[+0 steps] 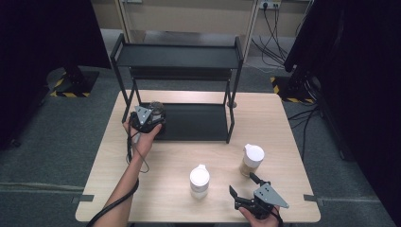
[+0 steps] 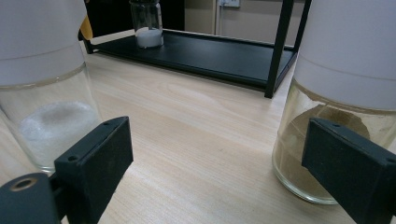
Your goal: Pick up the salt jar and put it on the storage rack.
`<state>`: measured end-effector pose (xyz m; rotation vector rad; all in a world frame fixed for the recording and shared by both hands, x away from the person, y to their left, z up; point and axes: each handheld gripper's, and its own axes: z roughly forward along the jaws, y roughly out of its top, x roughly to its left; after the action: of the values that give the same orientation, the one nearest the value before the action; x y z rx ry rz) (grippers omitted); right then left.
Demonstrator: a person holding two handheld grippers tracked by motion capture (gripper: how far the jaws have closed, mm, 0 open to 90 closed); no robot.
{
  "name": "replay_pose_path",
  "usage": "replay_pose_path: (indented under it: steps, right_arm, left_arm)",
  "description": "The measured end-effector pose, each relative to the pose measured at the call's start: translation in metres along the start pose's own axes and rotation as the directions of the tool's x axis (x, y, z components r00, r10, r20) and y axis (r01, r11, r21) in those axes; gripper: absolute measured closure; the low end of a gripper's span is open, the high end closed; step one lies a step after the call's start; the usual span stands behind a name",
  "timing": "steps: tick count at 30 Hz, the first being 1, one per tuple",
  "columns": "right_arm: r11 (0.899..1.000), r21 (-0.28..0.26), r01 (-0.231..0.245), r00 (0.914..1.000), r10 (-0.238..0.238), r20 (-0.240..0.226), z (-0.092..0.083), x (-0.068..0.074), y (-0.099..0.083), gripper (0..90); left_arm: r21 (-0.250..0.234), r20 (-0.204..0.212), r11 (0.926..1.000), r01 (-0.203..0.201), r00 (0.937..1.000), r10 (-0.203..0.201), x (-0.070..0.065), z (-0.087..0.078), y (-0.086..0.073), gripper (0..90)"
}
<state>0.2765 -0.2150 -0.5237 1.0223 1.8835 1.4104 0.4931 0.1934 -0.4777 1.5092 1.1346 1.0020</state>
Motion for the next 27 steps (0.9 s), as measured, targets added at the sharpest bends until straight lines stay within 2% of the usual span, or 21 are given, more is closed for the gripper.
replay_pose_path:
  steps: [16,27]
  right_arm:
    - [1.000,0.001,0.007,1.0000,-0.007,0.001,0.000,0.001,0.000,8.9]
    - [1.000,-0.001,0.009,0.9999,-0.009,0.005,0.000,0.001,0.000,8.9]
  left_arm:
    - [-0.024,0.022,0.9995,-0.022,0.9995,0.023,-0.006,-0.024,0.001,14.6]
    - [-0.025,0.049,0.9997,0.001,0.9988,0.000,-0.008,-0.040,-0.006,14.2]
